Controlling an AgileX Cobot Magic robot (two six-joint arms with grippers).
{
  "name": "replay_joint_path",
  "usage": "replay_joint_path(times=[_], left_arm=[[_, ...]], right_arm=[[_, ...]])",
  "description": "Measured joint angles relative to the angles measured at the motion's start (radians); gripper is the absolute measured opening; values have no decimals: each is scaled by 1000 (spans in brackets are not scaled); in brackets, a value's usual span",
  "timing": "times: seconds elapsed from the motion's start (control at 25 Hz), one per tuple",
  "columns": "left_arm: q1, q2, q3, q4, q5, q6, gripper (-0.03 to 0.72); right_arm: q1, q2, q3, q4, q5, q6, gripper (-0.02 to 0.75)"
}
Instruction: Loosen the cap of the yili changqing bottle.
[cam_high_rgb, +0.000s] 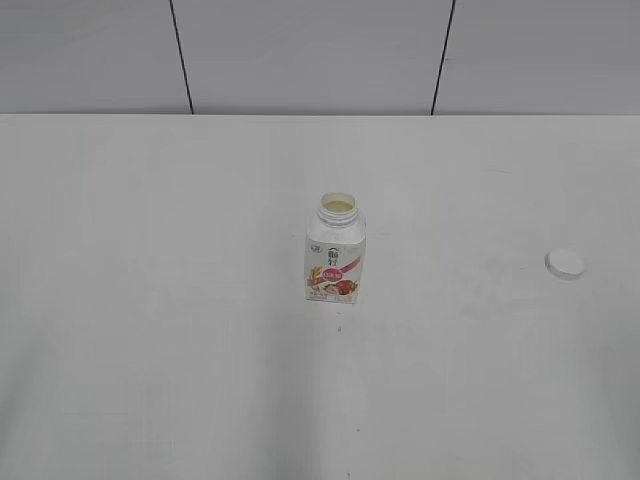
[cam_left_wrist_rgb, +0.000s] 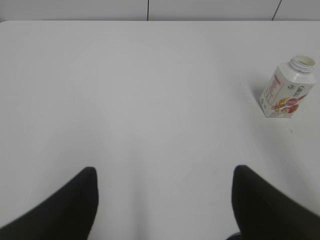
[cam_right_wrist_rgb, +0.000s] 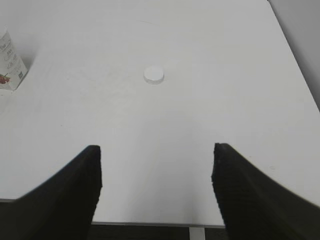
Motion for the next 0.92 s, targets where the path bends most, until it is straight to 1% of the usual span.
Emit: replay_joint_path(times=[0.92], left_arm=[[0, 0, 0, -5, 0, 0, 510]], right_arm=[[0, 0, 0, 8, -1, 15, 546]])
